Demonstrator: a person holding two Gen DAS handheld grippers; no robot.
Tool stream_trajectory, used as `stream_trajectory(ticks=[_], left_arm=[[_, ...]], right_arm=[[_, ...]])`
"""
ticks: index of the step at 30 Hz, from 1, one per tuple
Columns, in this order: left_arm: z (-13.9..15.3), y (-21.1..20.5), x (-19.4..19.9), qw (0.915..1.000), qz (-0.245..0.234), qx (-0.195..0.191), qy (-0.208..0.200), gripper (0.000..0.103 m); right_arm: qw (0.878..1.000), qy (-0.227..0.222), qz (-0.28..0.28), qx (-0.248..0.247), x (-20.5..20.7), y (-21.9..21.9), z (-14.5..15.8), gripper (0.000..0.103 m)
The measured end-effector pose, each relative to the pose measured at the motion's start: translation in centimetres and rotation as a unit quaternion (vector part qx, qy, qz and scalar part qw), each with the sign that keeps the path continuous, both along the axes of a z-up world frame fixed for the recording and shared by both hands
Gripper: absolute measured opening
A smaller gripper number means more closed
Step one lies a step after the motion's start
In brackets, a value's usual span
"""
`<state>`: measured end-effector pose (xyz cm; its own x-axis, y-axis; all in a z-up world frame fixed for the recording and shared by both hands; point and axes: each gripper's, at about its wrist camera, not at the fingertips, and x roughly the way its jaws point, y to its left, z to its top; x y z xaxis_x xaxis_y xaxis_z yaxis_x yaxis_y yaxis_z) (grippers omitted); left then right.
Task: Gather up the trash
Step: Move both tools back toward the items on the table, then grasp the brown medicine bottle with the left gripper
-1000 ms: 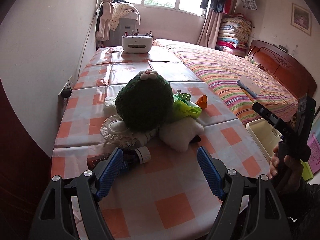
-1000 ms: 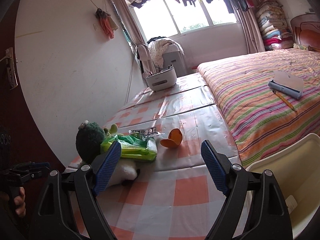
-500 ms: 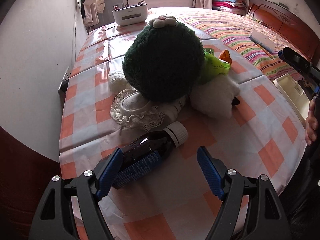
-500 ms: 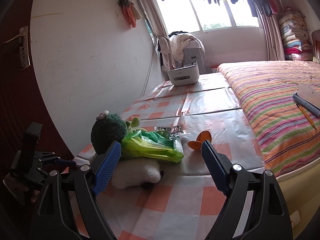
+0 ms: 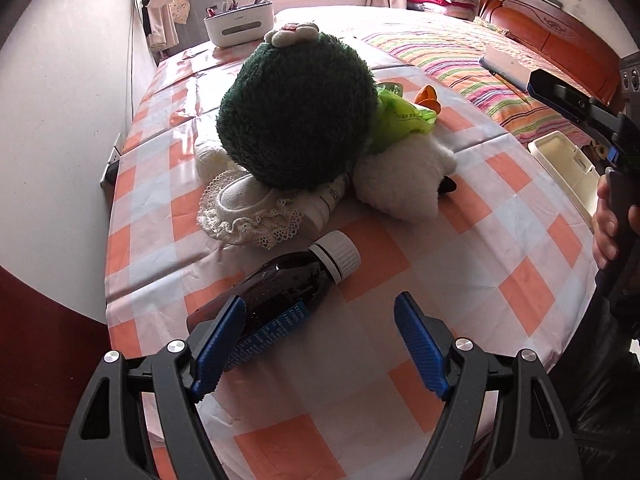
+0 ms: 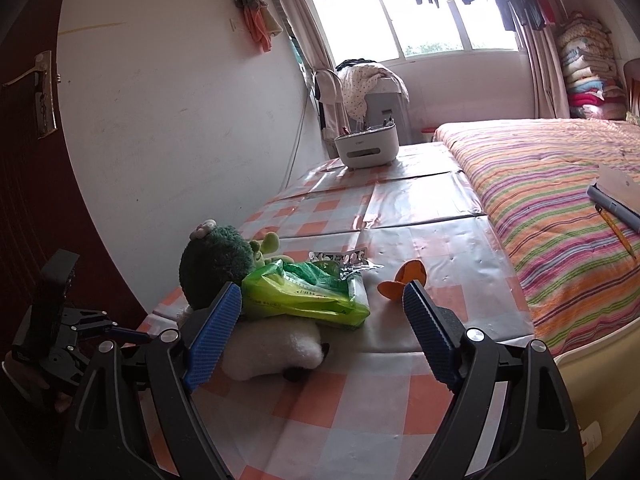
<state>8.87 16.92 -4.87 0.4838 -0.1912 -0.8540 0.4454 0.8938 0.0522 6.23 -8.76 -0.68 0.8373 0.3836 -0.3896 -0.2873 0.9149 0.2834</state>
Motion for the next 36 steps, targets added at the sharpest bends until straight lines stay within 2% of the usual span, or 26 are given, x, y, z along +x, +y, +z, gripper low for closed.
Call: stream_trajectory(ticks=[3, 8, 16, 20, 26, 36], left_arm=[[-0.1, -0.5, -0.2, 1.0000, -0.005, 0.006, 0.000, 0.075], [-0.2, -0.1, 0.8, 0.9995, 0.018, 0.025, -0.010, 0.075], [-0.8, -0.6, 2.1, 0.9971, -0.006, 0.074, -0.018, 0.075], [-1.0, -0.7, 2.7, 0.9960, -0.017, 0.086, -0.020, 0.075], [-3.1, -0.9, 4.1, 0.9935, -0.020, 0.110, 0.020, 0.076], [-3.5, -0.4, 3.5, 0.9969, -0.006, 0.060, 0.052, 0.077]], right_arm=[[1.000, -0.004, 0.003, -0.003, 0.2, 0.5, 0.2, 0.082], [1.000, -0.002, 0.007, -0.002, 0.5, 0.8, 0.1, 0.082], [1.000, 0.007, 0.006, 0.005, 0.6, 0.6, -0.4, 0.082], [1.000, 0.009, 0.004, 0.007, 0.7, 0.4, -0.5, 0.082], [1.000, 0.016, 0.002, 0.014, 0.8, 0.1, -0.8, 0.082], [1.000, 0.018, -0.003, 0.019, 1.0, -0.4, -0.8, 0.082]])
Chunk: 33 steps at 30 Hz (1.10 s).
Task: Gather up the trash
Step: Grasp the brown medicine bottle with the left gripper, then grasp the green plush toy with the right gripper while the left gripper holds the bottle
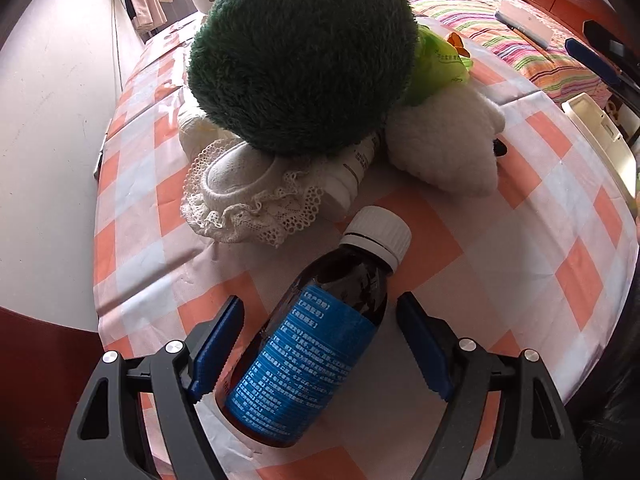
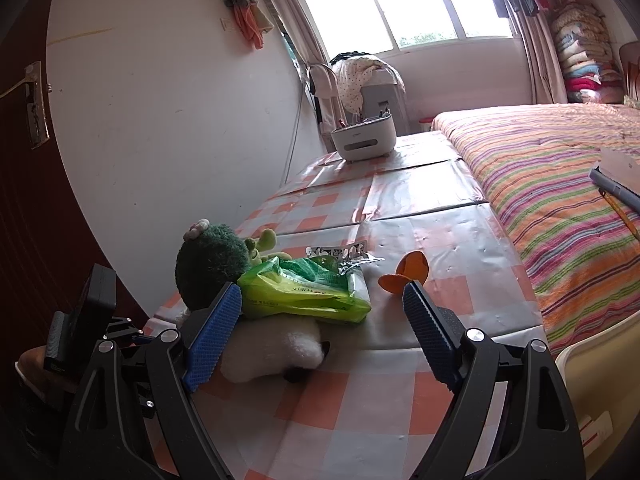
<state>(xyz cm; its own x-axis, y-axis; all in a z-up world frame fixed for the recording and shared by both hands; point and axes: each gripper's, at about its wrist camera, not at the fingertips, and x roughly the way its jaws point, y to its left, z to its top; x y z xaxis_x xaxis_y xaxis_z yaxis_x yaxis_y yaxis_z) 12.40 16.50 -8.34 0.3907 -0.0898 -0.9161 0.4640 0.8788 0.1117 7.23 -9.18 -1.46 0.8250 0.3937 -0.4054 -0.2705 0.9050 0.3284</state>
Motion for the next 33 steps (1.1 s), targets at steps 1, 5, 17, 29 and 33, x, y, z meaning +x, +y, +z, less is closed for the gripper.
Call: stream_trajectory(ticks=[1, 5, 17, 29, 33], left_arm=[[0.0, 0.1, -0.1, 1.0000, 0.008, -0.003, 0.001, 0.077], [-0.2, 0.8, -0.2, 0.9983, 0.051, -0.029, 0.006, 0.077], [-0.6, -2.1, -2.0, 0.9873, 0.145, -0.033, -0.055, 0.072], [-0.7, -4.5, -3.8, 0.9820, 0.165, -0.044, -0.081, 0.044], [-0.8, -4.6, -3.9, 0.9819, 0.165, -0.045, -0.081, 0.044]], right_arm=[[1.000, 0.001, 0.000, -0.001, 0.1, 0.1, 0.0, 0.082], [1.000, -0.003, 0.010, -0.017, 0.7, 1.0, 0.6, 0.082], [0.992, 0.039, 0.112, -0.053, 7.1, 9.2, 0.7, 0.085], [0.982, 0.087, 0.169, -0.015, 10.7, 11.6, -1.1, 0.040], [0.981, 0.091, 0.169, -0.037, 10.5, 11.8, -1.8, 0.003]])
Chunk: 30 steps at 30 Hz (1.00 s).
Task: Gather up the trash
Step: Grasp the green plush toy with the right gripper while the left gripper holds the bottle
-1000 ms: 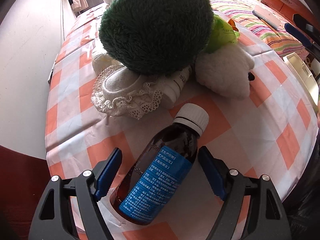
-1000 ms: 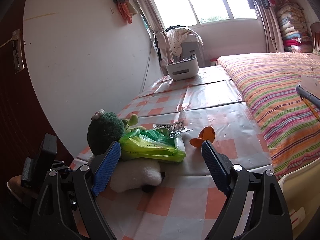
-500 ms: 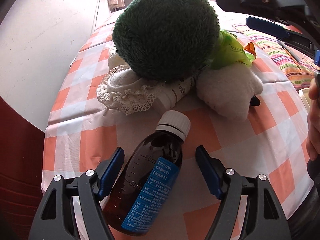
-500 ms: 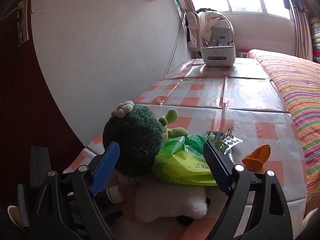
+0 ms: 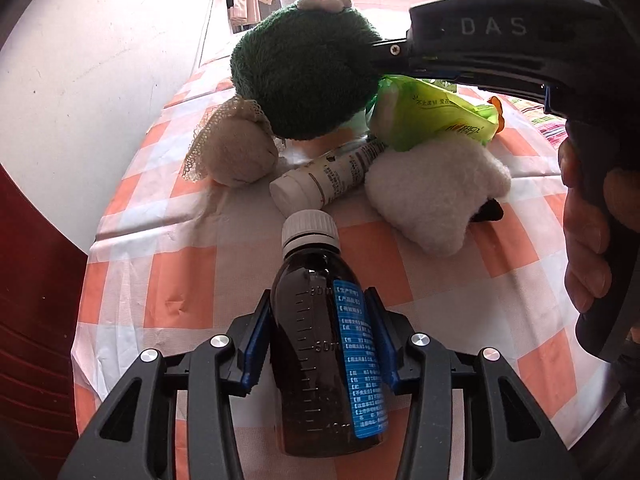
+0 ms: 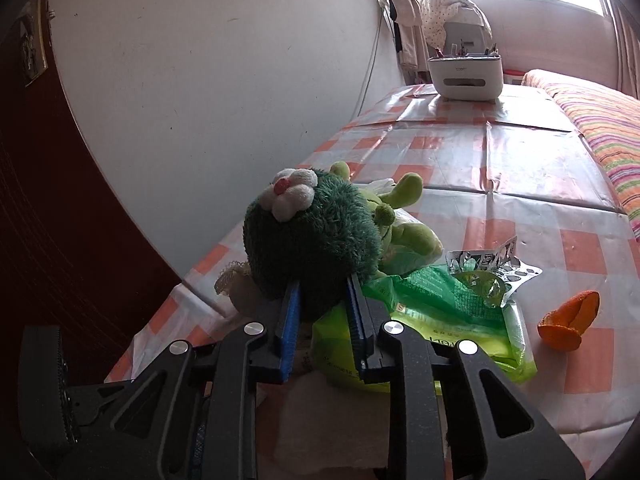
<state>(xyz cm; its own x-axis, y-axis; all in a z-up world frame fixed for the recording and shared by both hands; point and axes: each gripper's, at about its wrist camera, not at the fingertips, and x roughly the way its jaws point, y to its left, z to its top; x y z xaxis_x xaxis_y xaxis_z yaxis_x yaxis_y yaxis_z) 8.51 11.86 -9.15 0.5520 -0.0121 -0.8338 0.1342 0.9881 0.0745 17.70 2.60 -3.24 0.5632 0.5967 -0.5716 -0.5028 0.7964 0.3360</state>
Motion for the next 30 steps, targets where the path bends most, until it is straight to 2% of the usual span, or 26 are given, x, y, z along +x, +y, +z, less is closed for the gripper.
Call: stream_trajectory(ticks=[5, 7, 8, 9, 11, 13, 18, 25, 26, 27, 30], left_arm=[[-0.1, -0.7, -0.4, 1.0000, -0.004, 0.000, -0.002, 0.044], [0.0, -0.4, -0.6, 1.0000, -0.002, -0.005, 0.001, 0.044], [-0.1, -0.3, -0.4, 1.0000, -0.002, -0.006, 0.001, 0.044], [0.0, 0.1, -0.2, 1.0000, -0.003, -0.005, 0.000, 0.044], [0.0, 0.3, -0.1, 1.0000, -0.004, -0.006, 0.001, 0.044], [0.0, 0.3, -0.1, 1.0000, -0.006, -0.007, 0.002, 0.044], [0.0, 0.4, 0.0, 0.9999, -0.007, -0.007, 0.003, 0.044], [-0.1, 0.5, -0.1, 0.9999, -0.012, -0.008, 0.004, 0.044], [-0.1, 0.6, 0.0, 0.9999, -0.013, -0.008, 0.004, 0.044], [-0.1, 0.6, -0.1, 0.9999, -0.014, -0.008, 0.004, 0.044], [0.1, 0.4, -0.1, 0.9999, -0.014, -0.004, 0.004, 0.044]], right_arm=[[1.000, 0.010, -0.009, 0.021, -0.1, -1.0, -0.3, 0.001], [0.999, 0.028, -0.019, 0.041, 0.2, -1.7, -0.5, 0.003], [0.998, 0.033, -0.031, 0.049, 0.3, -2.2, -0.5, 0.012], [0.997, 0.036, -0.038, 0.053, 0.3, -2.5, -0.5, 0.044], [0.997, 0.023, -0.055, 0.058, 0.3, -3.1, -0.4, 0.091], [0.997, 0.005, -0.054, 0.061, 0.0, -3.1, 0.1, 0.091], [0.998, -0.006, -0.021, 0.065, 0.1, -1.3, 1.0, 0.092], [0.999, -0.020, -0.014, -0.025, 1.1, 3.0, 0.0, 0.093], [0.999, -0.026, -0.015, -0.033, 1.0, 3.2, 0.0, 0.080], [0.999, -0.032, -0.013, -0.036, 0.9, 3.3, 0.0, 0.048], [0.999, -0.017, -0.007, -0.027, 1.2, 2.6, -0.3, 0.041]])
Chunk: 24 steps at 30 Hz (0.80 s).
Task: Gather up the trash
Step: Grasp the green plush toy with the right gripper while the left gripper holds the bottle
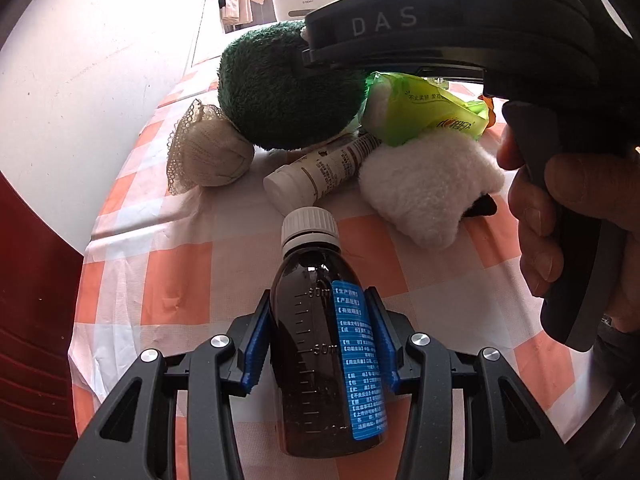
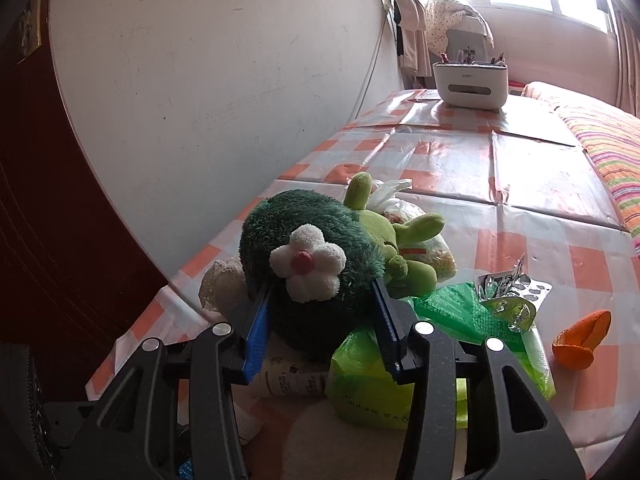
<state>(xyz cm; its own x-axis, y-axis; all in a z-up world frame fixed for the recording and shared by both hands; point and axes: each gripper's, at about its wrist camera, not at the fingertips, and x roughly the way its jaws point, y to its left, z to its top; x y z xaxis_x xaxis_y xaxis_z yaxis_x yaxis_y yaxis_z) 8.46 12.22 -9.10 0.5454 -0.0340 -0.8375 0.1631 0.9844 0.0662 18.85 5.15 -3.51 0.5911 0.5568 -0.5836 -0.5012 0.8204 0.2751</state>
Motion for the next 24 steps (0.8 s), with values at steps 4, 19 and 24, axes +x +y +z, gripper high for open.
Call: stream_trajectory(ticks=[4, 19, 24], left_arm=[[0.0, -0.4, -0.1, 1.0000, 0.001, 0.002, -0.002, 0.043], [0.2, 0.6, -0.5, 0.9980, -0.003, -0.063, 0.003, 0.043], [0.5, 1.5, -0.5, 0.9971, 0.002, -0.076, -0.006, 0.043]], right_arm=[[1.000, -0.011, -0.007, 0.013, -0.6, -1.5, 0.2, 0.038], [0.995, -0.061, -0.048, 0.066, -3.3, -6.3, 3.3, 0.033], [0.992, -0.073, -0.054, 0.082, -4.3, -7.6, 4.4, 0.033]])
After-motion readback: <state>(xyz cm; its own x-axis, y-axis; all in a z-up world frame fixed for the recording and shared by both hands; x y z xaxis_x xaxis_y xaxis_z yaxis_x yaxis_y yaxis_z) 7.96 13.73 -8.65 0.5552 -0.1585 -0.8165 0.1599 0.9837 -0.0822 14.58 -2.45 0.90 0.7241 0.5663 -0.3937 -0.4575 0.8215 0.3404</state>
